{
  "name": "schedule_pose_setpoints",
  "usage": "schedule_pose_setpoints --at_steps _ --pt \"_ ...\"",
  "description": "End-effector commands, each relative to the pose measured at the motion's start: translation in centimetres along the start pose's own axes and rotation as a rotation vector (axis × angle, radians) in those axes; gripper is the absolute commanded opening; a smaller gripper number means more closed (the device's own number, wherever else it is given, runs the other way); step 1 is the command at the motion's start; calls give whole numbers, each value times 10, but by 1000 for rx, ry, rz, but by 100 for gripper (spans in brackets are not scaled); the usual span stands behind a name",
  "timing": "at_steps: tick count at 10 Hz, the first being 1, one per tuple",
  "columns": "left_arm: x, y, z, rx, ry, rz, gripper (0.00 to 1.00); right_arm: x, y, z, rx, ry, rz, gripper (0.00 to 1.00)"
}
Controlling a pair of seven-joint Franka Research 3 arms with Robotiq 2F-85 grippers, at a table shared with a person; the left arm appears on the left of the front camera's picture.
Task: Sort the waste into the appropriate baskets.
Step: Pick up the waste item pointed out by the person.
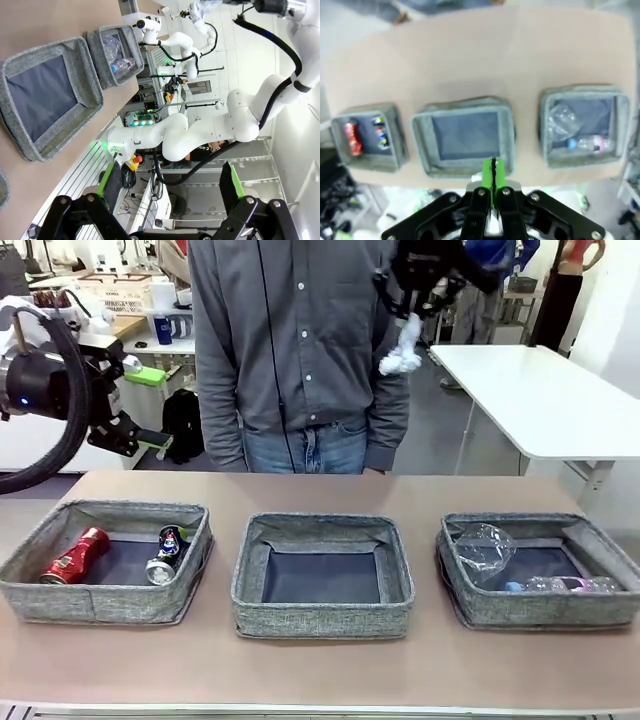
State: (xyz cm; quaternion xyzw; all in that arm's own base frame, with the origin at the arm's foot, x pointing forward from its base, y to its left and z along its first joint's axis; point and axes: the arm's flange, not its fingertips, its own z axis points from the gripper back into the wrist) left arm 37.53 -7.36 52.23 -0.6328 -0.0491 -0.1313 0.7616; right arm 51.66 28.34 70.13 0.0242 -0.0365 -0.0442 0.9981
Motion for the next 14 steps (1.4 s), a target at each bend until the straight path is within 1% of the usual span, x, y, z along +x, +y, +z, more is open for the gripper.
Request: schedule_pose_setpoints --at_steps 1,2,3,4,6,7,8,14 --pt "-2 -2 0 -8 2 -19 100 7 31 40 -47 -4 51 1" --pt "-2 -2 0 -8 2 -19 100 -1 41 53 -53 -27 69 1" --pt "-2 -2 0 -8 2 -19 100 -11 45 66 -47 -30 94 1" --pt "-2 -2 0 -8 2 -19 100 -20 46 79 -37 -34 110 1" --pt "-2 -2 0 -8 2 -19 100 -32 39 101 21 -67 145 1" --pt "-2 -2 0 -8 2 -19 100 -29 28 97 22 -61 131 1" --pt "-2 -2 0 -8 2 -19 100 -49 29 81 15 -53 114 1" --pt "-2 -2 0 -8 2 -19 100 -49 29 81 15 -53 114 1"
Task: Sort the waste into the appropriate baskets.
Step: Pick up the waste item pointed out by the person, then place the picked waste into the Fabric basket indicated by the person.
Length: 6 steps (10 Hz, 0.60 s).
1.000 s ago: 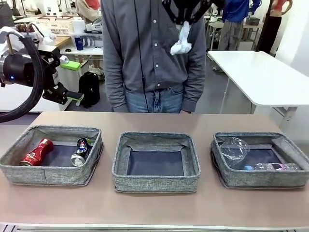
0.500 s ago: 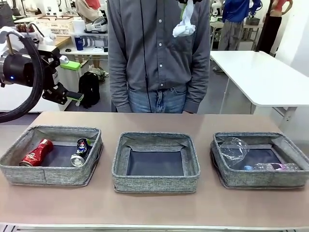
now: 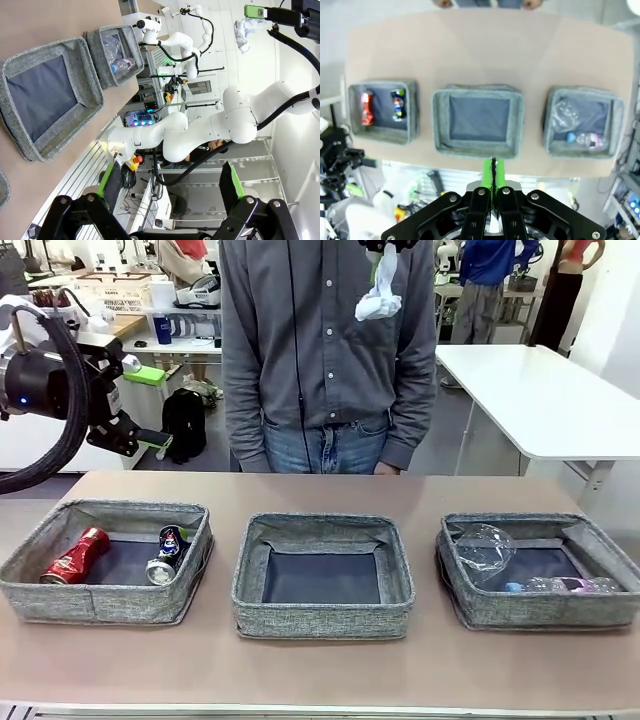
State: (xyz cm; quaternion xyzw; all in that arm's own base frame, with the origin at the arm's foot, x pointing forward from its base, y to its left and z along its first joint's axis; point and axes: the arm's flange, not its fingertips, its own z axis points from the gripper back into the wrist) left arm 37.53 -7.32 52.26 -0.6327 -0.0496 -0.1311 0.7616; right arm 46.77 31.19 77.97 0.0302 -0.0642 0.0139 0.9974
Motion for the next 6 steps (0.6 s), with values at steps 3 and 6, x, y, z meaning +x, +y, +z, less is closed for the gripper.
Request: schedule_pose_setpoints --at_steps 3,6 --pt "-2 -2 0 -9 3 -18 100 -3 1 0 -4 0 -3 1" --pt "-2 -2 0 -9 3 -18 100 -3 1 0 -4 0 -3 1"
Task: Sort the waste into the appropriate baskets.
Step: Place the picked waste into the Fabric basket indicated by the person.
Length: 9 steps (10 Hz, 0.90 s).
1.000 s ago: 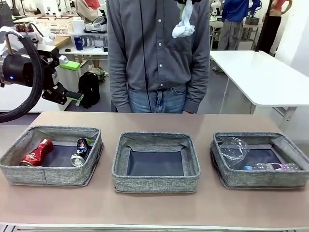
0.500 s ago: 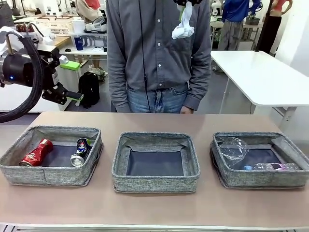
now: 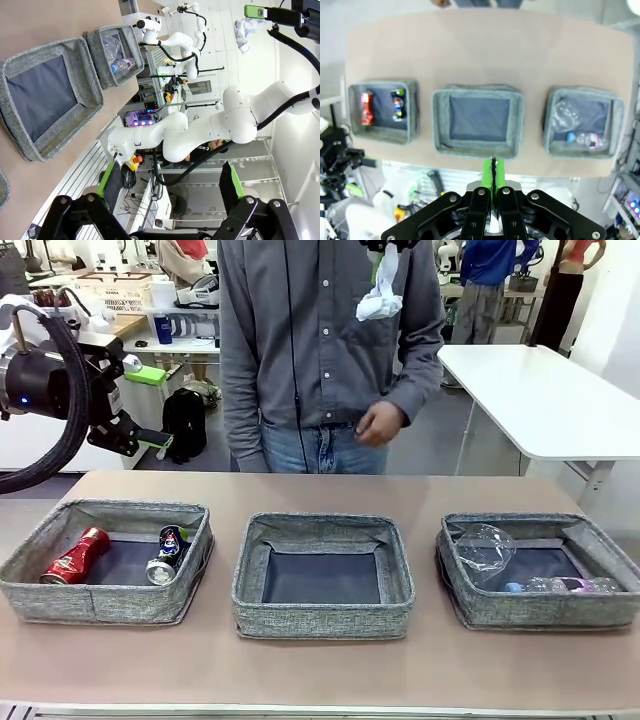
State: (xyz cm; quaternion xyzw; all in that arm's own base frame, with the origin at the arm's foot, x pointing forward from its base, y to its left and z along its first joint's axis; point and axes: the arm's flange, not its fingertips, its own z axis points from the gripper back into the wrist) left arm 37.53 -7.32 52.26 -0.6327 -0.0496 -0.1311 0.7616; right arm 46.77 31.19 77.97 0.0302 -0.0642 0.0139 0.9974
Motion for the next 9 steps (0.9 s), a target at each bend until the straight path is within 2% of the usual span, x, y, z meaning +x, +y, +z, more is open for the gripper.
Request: schedule_pose_setpoints --at_steps 1,9 --pt "-2 -2 0 -9 3 -18 100 -3 1 0 -4 0 -3 1" --pt "-2 -2 0 -9 3 -18 100 -3 1 0 -4 0 -3 1"
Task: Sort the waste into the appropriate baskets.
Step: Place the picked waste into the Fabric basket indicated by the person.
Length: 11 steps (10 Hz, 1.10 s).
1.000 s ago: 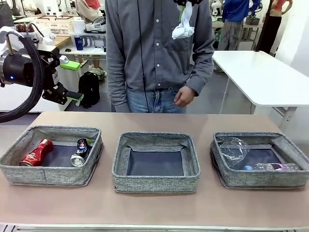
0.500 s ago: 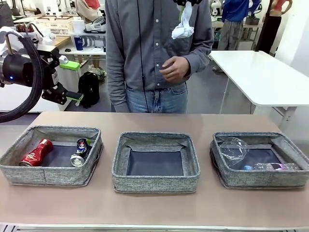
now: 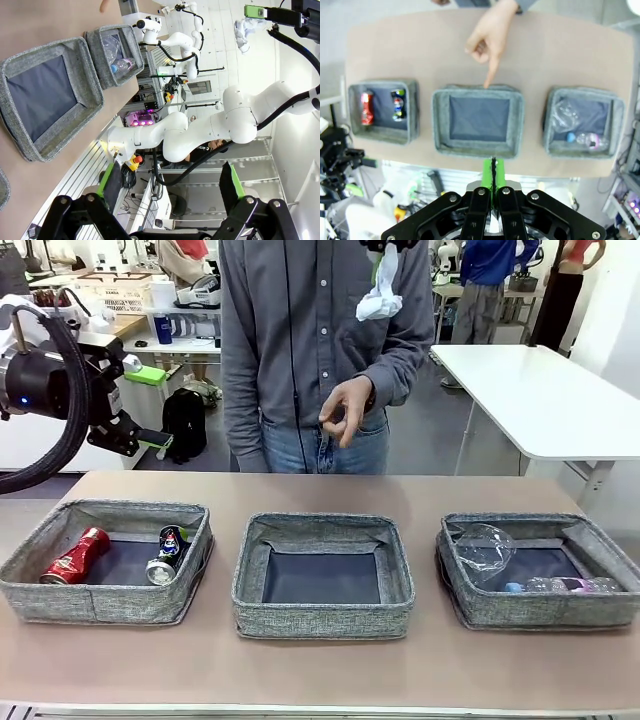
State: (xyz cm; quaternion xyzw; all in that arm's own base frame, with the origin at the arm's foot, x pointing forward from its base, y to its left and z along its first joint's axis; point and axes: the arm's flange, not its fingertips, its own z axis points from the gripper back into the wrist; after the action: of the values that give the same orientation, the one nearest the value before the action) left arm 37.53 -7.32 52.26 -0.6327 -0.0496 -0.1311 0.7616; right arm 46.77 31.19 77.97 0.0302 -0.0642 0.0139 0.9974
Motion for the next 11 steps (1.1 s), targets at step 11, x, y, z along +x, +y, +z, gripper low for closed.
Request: schedule_pose_setpoints --at_steps 11 --pt "-2 -2 0 -9 3 -18 100 -7 -6 -102 74 -32 141 1"
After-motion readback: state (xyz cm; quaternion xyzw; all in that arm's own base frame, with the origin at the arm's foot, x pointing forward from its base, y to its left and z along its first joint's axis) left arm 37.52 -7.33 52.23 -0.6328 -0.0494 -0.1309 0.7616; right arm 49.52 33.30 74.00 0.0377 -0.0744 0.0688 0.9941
